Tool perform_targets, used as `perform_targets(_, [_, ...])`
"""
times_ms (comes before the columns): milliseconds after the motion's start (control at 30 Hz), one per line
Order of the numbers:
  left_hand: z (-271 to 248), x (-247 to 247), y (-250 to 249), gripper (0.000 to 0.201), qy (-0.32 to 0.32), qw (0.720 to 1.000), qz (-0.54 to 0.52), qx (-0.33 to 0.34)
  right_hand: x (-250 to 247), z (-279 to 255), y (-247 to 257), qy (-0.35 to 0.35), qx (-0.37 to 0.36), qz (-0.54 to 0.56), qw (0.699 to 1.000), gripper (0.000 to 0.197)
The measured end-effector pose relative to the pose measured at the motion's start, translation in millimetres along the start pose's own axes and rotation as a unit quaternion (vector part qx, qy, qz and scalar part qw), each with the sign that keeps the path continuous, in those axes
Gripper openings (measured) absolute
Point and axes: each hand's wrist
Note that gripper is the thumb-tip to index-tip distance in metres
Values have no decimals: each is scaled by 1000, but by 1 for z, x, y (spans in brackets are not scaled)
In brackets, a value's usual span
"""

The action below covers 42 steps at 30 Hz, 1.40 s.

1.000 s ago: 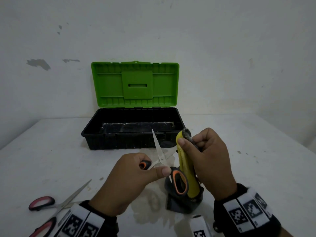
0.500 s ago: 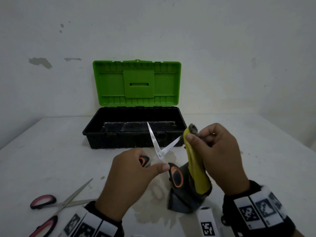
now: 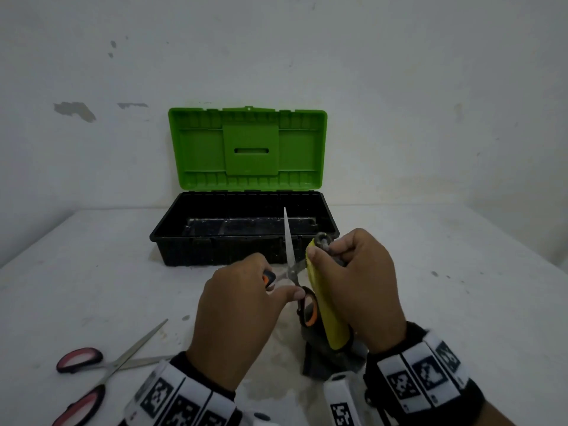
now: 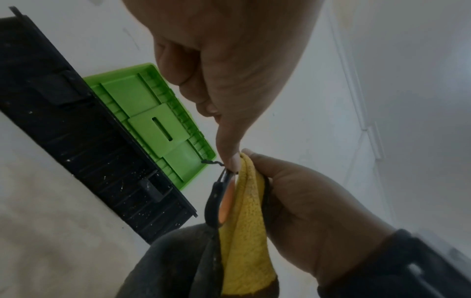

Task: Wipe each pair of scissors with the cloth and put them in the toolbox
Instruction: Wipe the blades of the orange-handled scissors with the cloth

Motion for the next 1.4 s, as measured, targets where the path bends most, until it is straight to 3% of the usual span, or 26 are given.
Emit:
perform_targets(100, [2,0,2,42,3,1000,7,11,4,-5,6,31,-5,1,999,32])
perform_targets(267, [4,0,2,44,-4,1000,8,9,2,7,-1,-12,21,5,1000,30])
perform_targets(433, [3,-1,7,43,4,1000,2,15,1,2,2,24,21,9,999,31])
perform_targets(567, [2,-3,9,43,-7,1000,-11,22,-4,13,-8,-24,45,14,999,32])
perform_targets(700, [0,-3,13,43,-11,999,-1,40,-2,1,-6,12,35,13,999,32])
perform_targets(1067, [-1,-5,14,42,-10,998,-5,58,-8,11,-14,-6,51,18,998,33])
perform_targets(1400, [-3,-6,15,43,-2,999,-33,21,-12,20,-26,-8,75,46,996,33])
Point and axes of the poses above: each hand's wrist, its own z-axis towards the middle knuckle, its own x-axis out of the palm, y = z × x, and after that the axes turned 7 degrees about -z, right-handed
